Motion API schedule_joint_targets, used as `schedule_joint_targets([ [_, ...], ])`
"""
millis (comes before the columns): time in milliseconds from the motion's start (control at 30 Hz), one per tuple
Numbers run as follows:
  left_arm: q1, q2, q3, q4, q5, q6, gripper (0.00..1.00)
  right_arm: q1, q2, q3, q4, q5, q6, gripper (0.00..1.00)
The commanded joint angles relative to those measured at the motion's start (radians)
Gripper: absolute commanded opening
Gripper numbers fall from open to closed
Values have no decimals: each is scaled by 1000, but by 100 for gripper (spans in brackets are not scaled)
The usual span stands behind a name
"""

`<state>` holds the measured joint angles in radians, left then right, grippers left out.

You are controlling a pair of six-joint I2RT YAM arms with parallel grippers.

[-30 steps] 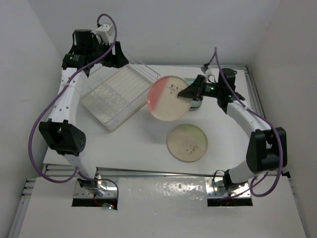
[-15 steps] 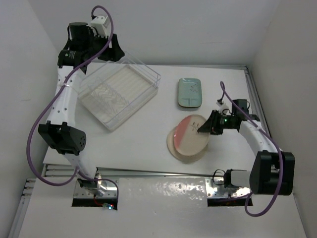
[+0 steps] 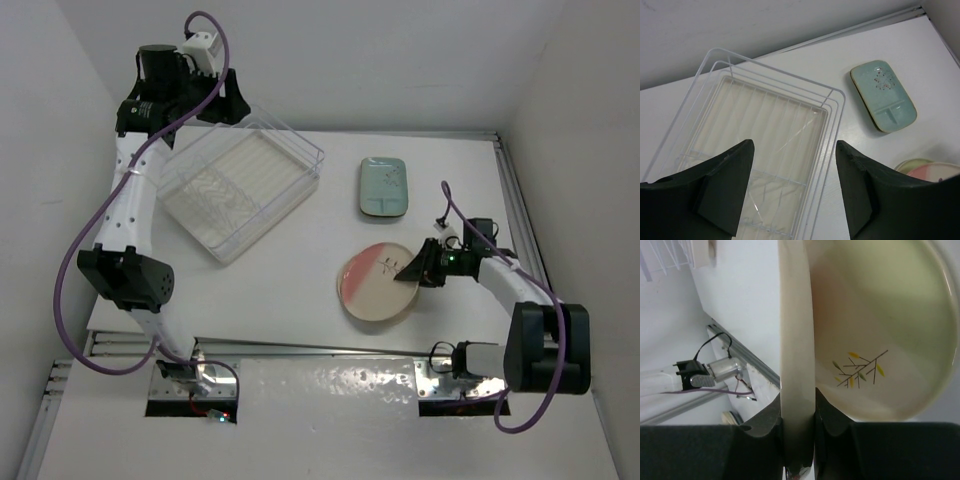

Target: Unload the plates from the dish rack

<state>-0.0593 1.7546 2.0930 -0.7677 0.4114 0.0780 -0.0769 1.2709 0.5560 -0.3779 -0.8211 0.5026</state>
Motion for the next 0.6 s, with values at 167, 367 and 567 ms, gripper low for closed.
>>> schedule_joint_targets([
  [167,4,-4,22,15,17,2,64,0,100,51,-96,60,-93,29],
  [367,4,3,24,22,29,-6,64,0,128,137,-248,249,-180,37],
  [567,4,9,27,21,30,-4,64,0,176,188,-344,396,-191,48],
])
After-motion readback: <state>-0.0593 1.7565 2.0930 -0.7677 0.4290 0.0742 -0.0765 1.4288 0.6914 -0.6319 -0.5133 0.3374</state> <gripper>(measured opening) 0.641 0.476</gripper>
